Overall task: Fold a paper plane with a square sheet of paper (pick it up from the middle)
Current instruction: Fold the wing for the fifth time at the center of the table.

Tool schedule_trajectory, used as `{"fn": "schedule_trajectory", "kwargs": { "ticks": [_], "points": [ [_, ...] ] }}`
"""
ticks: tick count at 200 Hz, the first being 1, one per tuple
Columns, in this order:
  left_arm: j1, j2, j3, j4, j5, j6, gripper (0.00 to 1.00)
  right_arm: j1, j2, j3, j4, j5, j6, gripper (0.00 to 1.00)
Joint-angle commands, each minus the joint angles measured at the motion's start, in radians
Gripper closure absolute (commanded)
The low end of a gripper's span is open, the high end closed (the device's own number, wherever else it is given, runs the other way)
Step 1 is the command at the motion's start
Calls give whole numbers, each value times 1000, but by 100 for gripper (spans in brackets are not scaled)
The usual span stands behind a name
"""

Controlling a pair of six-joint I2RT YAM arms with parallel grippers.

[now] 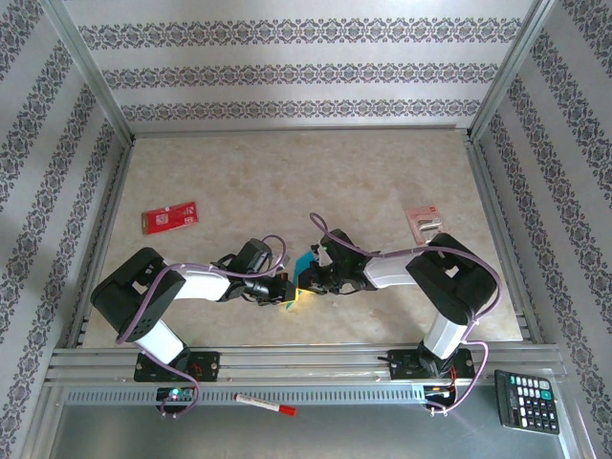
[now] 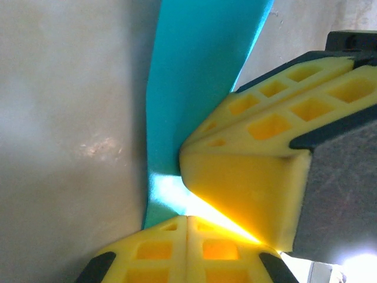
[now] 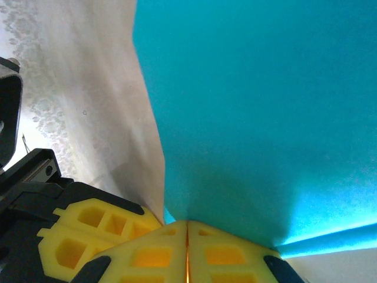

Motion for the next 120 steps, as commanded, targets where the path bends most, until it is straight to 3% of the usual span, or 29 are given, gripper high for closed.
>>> {"fn": "schedule_trajectory", "kwargs": {
  "ticks": [1,120],
  "points": [
    [4,40,-45,-173,-54,29,100,-26,47,-2,-15,70,-10,92],
    [5,47,-43,-204,-54,40,100,-114,49,61,-172,100,-87,93]
  ]
}}
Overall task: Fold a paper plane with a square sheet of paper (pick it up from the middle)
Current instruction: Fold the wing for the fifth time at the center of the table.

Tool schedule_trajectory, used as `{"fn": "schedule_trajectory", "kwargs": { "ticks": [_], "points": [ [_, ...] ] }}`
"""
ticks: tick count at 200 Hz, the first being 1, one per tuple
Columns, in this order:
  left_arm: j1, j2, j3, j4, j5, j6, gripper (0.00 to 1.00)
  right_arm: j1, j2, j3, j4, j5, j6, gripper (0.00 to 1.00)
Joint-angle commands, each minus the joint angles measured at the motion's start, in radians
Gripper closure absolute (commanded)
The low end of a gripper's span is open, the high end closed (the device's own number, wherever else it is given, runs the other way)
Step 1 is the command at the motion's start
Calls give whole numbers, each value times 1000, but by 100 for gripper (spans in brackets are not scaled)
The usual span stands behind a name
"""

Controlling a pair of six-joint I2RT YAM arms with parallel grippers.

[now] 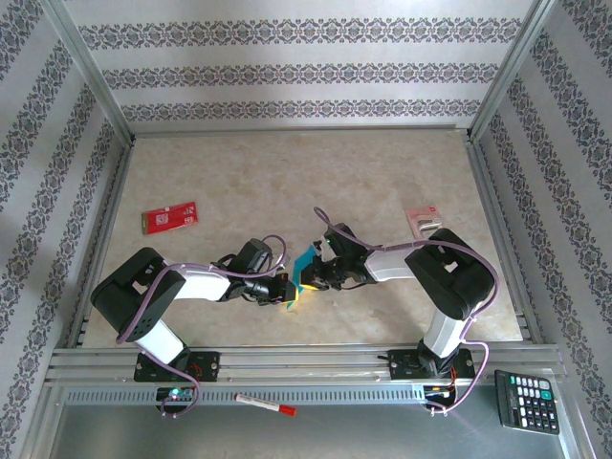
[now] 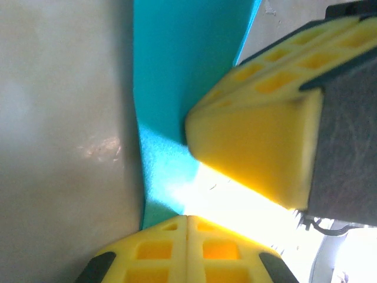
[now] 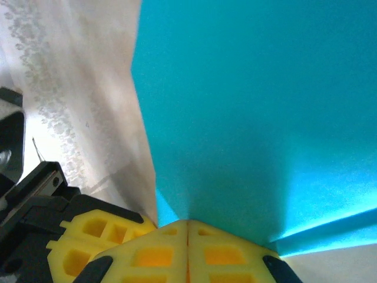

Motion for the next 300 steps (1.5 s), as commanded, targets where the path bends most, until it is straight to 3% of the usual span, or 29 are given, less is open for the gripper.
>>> {"fn": "schedule_trajectory", "kwargs": {
  "ticks": [1,300],
  "points": [
    [5,47,-44,-203,-53,32,100,-48,22,21,-115,163,-57,93],
    [6,44,-35,-232,-48,46,100,-286,89,150,-231,223,-144,95]
  ]
}}
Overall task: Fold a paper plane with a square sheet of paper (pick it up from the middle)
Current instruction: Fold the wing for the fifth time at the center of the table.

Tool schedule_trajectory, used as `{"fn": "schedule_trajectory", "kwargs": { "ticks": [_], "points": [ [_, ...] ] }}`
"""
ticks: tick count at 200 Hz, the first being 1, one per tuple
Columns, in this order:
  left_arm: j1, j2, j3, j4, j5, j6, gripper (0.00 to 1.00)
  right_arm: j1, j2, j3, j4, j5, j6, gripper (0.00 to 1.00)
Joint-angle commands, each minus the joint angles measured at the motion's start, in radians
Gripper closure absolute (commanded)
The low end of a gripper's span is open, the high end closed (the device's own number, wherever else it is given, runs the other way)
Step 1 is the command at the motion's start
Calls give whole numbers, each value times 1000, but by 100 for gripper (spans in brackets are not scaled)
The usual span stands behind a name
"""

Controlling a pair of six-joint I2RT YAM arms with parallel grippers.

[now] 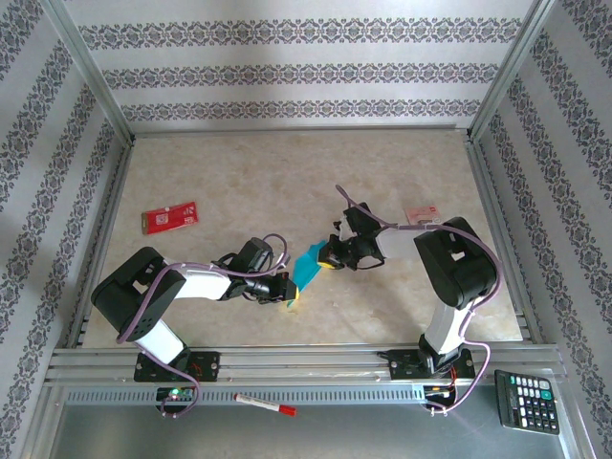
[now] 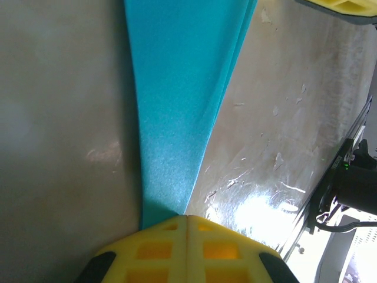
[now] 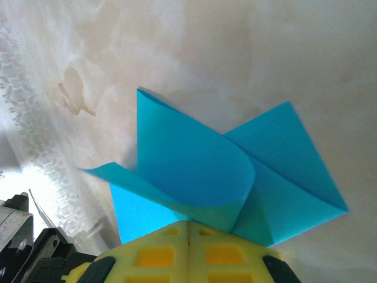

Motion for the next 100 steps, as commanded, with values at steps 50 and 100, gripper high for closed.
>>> {"fn": "schedule_trajectory", "kwargs": {
  "ticks": [50,100],
  "points": [
    [6,47,-48,-219,-34,28,100,-122,63,49,-24,229,-25,95],
    [4,46,-48,-221,-33,28,100,-158,85,80,-38,246,-19,95]
  ]
}}
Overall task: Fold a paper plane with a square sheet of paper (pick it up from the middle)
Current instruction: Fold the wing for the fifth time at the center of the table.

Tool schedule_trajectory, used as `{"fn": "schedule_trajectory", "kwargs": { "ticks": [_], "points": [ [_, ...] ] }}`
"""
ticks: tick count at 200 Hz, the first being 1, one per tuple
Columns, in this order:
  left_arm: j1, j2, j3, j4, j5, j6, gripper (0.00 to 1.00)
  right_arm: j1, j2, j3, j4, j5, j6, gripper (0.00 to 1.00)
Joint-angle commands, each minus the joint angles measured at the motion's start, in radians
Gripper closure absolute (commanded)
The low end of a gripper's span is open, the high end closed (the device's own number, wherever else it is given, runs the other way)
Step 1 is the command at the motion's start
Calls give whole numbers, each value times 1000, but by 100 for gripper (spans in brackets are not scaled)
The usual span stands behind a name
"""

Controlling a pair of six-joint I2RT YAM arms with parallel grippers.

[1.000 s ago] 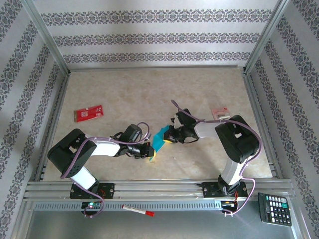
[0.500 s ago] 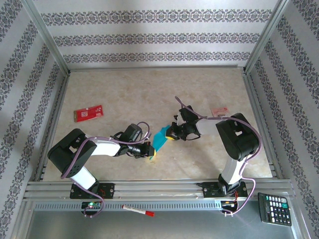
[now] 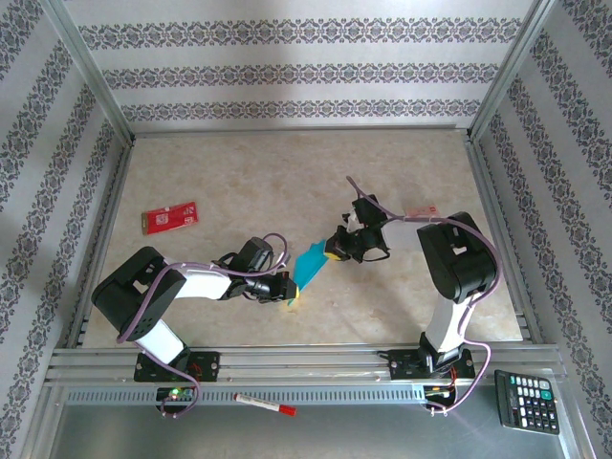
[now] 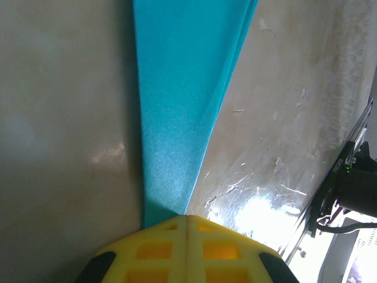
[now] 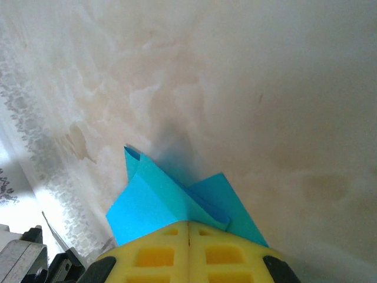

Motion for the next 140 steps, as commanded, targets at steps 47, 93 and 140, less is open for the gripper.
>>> {"fn": "schedule_trajectory", "kwargs": {
  "ticks": [47,93,140],
  "points": [
    [5,43,-52,-222,-24,25,100,-104,60,47,-20,283,-12,96],
    [5,43,-46,-226,-20,27,100,-126,91,88,-42,288,-14,97],
    [5,18,-6,-211,6,6,99,-151,24,116,-53,245,-55,95]
  ]
}}
